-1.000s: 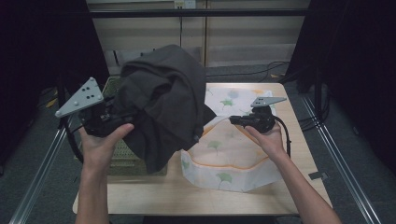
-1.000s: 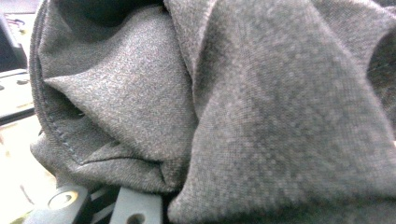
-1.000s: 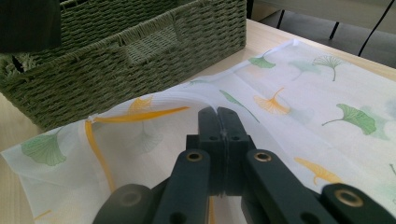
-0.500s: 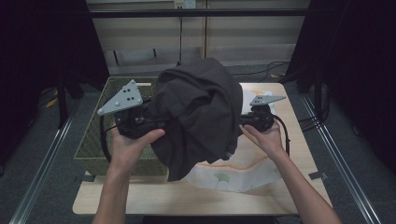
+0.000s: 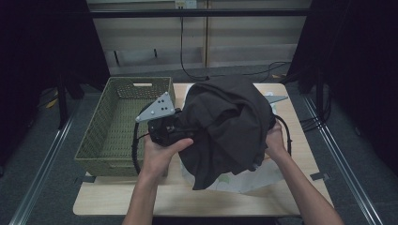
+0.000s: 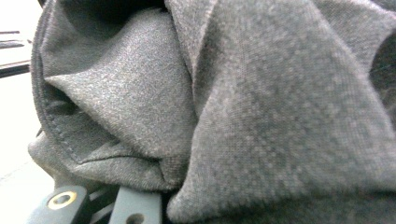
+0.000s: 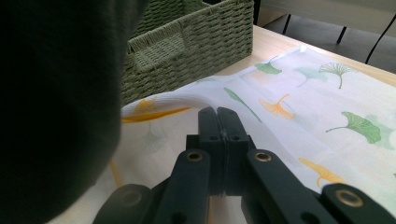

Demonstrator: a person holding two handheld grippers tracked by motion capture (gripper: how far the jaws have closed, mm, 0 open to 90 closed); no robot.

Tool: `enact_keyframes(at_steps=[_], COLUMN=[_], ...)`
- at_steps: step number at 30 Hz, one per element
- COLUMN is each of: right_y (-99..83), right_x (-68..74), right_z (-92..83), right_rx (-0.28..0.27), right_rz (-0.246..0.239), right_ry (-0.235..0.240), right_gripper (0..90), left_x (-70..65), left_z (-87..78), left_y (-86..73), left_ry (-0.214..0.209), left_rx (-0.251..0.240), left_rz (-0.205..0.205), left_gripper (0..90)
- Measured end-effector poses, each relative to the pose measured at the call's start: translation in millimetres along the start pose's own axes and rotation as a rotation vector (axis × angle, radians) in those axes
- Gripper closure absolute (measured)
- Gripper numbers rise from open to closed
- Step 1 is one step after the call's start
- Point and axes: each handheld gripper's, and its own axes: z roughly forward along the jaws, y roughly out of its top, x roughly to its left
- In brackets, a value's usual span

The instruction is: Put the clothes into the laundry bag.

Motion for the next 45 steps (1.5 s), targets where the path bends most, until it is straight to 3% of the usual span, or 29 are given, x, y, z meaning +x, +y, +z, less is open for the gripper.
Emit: enact_keyframes(at_steps=[3,10,15,22,26,31,37,39,42,45], right_y=[-0.1,0.6,0.5,3.2,2.7,1.6,6.2,6.1,5.0,5.3], right_x=[-0.2,1.0,0.6,1.7,-0.3,-4.1,3.0,2.8,-0.1,-1.1], right_z=[0.7,1.0,3.0,4.3,6.7,6.5,5.0,4.8,3.3,2.2], right_rx=[0.003,0.002,0.012,0.008,0.017,0.007,-0.009,-0.011,-0.01,-0.011], right_rz=[0.0,-0.002,-0.004,-0.017,-0.001,0.019,0.004,0.004,0.012,0.01], right_ry=[-0.001,0.015,0.01,-0.005,-0.016,-0.021,0.003,0.0,-0.004,-0.004], right_gripper=[90.0,90.0,90.0,90.0,90.0,90.0,90.0,90.0,90.0,90.0], left_x=[-3.0,-11.7,-18.5,-26.7,-32.5,-44.0,-33.1,-25.5,-16.9,-11.5], left_z=[3.9,11.8,15.3,9.9,6.0,2.8,16.6,18.3,16.9,16.0], left_y=[-2.6,-12.0,-17.4,-23.1,-20.6,-17.4,-35.5,-44.1,-52.6,-58.4], left_ry=[-0.032,-0.06,-0.054,-0.053,-0.041,-0.083,-0.069,-0.092,-0.075,-0.088], left_rx=[-0.006,0.01,0.024,0.019,0.026,0.032,0.073,0.056,0.061,0.049], left_rz=[-0.009,-0.008,0.0,-0.001,0.004,0.045,0.011,-0.008,-0.023,-0.03], left_gripper=[60.8,60.5,60.5,60.4,60.3,60.2,60.2,60.2,60.2,60.2])
